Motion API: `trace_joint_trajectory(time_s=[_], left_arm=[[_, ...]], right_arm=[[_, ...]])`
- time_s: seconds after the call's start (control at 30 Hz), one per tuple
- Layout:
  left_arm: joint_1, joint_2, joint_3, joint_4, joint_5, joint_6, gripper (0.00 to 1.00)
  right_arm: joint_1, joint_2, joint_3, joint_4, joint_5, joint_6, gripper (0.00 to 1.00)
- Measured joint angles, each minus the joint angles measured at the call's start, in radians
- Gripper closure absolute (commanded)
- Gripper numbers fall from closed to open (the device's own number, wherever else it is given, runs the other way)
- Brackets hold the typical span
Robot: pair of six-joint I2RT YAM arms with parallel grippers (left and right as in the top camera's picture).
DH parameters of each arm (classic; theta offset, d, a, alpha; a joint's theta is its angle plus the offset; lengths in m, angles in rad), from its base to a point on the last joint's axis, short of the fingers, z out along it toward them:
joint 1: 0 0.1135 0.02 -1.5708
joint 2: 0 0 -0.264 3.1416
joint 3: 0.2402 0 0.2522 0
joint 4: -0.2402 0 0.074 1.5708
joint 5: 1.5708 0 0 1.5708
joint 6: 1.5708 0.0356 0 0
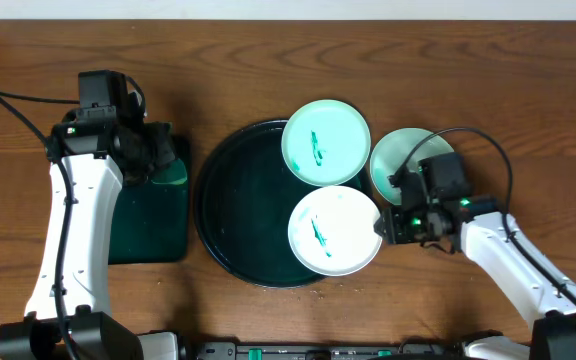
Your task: Clean dirty plates on tray and stack at the side
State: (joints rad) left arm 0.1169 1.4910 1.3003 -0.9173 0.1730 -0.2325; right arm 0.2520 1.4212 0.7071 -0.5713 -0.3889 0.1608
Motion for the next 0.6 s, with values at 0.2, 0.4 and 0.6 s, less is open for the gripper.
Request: trace_joint_trajectory(time_s=[0.2, 0.4, 0.6], left_arm=[[0.000, 0.000, 0.000, 0.000, 0.000, 0.000, 0.93], [0.000, 0.000, 0.000, 0.000, 0.000, 0.000, 0.93], [0.000, 0.000, 0.000, 0.000, 0.000, 0.000, 0.93]], right_arm=[[0.040, 0.061, -0.003, 0.046, 0.017, 0.054, 0.99], [0.053, 0.070, 0.001, 0.040, 0.017, 0.089, 0.99], [0.145, 0.062, 0.066, 0.029, 0.019, 0.145, 0.99]])
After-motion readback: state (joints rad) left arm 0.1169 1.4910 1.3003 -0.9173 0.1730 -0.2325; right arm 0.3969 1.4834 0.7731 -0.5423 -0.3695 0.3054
